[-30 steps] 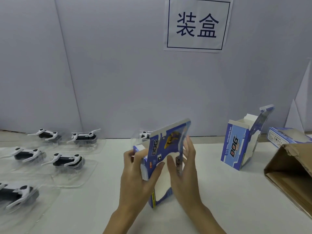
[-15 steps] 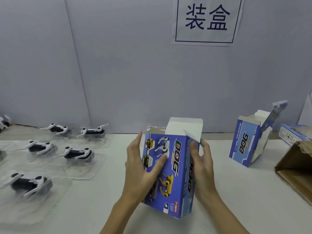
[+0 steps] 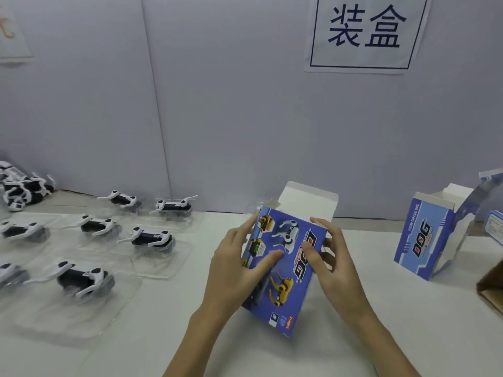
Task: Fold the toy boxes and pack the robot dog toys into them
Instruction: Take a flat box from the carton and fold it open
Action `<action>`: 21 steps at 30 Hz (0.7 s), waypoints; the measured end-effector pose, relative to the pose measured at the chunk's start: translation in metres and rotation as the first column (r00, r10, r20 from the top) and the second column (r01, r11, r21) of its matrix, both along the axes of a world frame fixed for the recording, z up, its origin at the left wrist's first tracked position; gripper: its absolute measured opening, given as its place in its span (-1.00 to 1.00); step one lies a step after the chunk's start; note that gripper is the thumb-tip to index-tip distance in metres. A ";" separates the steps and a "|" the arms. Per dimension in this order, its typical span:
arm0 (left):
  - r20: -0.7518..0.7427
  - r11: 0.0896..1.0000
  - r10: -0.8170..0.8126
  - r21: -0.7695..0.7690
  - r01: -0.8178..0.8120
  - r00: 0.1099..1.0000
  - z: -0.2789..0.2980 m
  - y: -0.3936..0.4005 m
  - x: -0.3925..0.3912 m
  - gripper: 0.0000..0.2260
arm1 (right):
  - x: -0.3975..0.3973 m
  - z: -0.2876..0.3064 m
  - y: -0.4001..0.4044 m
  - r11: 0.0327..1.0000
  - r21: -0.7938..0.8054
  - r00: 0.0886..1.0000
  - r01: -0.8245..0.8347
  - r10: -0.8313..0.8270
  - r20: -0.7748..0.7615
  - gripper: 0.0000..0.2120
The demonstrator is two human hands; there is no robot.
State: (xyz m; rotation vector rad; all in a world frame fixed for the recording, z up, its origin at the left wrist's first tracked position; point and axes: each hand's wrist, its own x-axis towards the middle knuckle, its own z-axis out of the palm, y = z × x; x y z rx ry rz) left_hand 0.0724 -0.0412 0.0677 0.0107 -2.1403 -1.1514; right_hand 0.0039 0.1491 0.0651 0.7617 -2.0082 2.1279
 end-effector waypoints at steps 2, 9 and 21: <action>-0.068 0.952 0.129 -0.272 -0.143 0.989 -0.002 0.001 0.001 -0.32 | -0.001 -0.006 -0.004 0.998 -0.026 0.999 0.050 -0.049 0.011 -0.51; -0.061 0.951 0.105 -0.287 -0.118 0.993 -0.004 0.005 -0.002 -0.09 | -0.004 -0.012 -0.007 0.989 -0.148 0.982 0.027 0.002 0.191 -0.42; -0.148 0.936 0.171 -0.285 -0.207 0.974 0.001 -0.020 -0.002 -0.14 | -0.003 -0.013 -0.003 0.996 -0.048 0.996 -0.070 0.072 0.052 -0.43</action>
